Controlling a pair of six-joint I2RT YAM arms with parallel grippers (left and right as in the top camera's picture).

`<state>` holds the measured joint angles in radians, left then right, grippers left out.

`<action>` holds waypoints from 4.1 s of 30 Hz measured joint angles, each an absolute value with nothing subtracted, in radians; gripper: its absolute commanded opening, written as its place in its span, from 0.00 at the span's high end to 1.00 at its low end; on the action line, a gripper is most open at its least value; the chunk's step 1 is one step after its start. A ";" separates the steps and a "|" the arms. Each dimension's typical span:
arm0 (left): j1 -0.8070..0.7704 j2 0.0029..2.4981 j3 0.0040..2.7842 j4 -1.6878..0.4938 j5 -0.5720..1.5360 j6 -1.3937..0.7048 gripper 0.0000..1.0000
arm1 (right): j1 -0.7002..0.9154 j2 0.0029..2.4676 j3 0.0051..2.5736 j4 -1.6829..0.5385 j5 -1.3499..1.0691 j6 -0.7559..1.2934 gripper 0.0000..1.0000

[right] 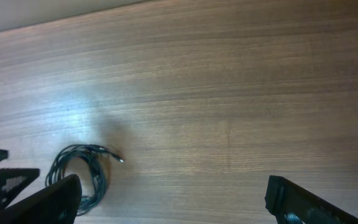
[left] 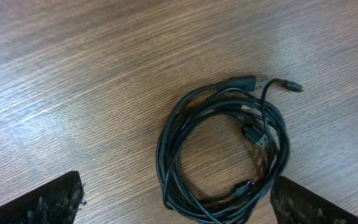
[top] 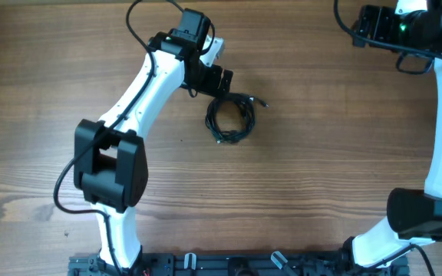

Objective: Untangle cables

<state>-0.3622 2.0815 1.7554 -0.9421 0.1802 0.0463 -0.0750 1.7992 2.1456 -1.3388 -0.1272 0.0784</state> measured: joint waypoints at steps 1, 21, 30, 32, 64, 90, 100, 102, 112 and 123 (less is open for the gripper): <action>-0.362 2.089 1.755 -0.942 0.180 0.046 0.02 | -0.075 1.799 2.146 -1.339 -0.131 0.077 0.03; -0.377 2.205 1.755 -0.936 0.180 0.047 0.07 | -0.075 1.829 2.146 -1.338 -0.164 0.051 0.02; -0.425 2.262 1.755 -0.931 0.171 0.047 0.15 | -0.075 1.829 2.146 -1.339 -0.164 0.051 0.03; -0.427 2.262 1.755 -0.931 0.161 0.045 0.19 | -0.075 1.829 2.146 -1.339 -0.165 0.051 0.02; -0.427 2.262 1.755 -0.920 0.036 0.047 0.84 | -0.075 1.829 2.146 -1.346 -0.180 0.048 0.02; -0.423 2.257 1.754 -0.886 0.086 0.047 0.96 | -0.075 1.829 2.146 -1.347 -0.187 0.032 0.00; -0.360 2.097 1.755 -0.886 0.155 0.047 0.96 | -0.075 1.829 2.146 -1.351 -0.243 0.033 0.00; -0.332 2.063 1.756 -0.885 0.166 0.047 0.96 | -0.075 1.829 2.146 -1.352 -0.261 0.032 0.00; -0.229 2.010 1.761 -0.874 0.323 0.047 0.96 | -0.059 1.873 2.146 -1.345 -0.428 -0.033 0.00; -0.230 1.993 1.784 -0.890 0.448 0.046 0.96 | 0.058 2.020 2.146 -1.327 -0.485 -0.080 0.00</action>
<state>-0.2298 1.9926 1.7844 -0.8902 0.4477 0.0463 0.0582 2.0205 2.1456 -1.3270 -0.4850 -0.0795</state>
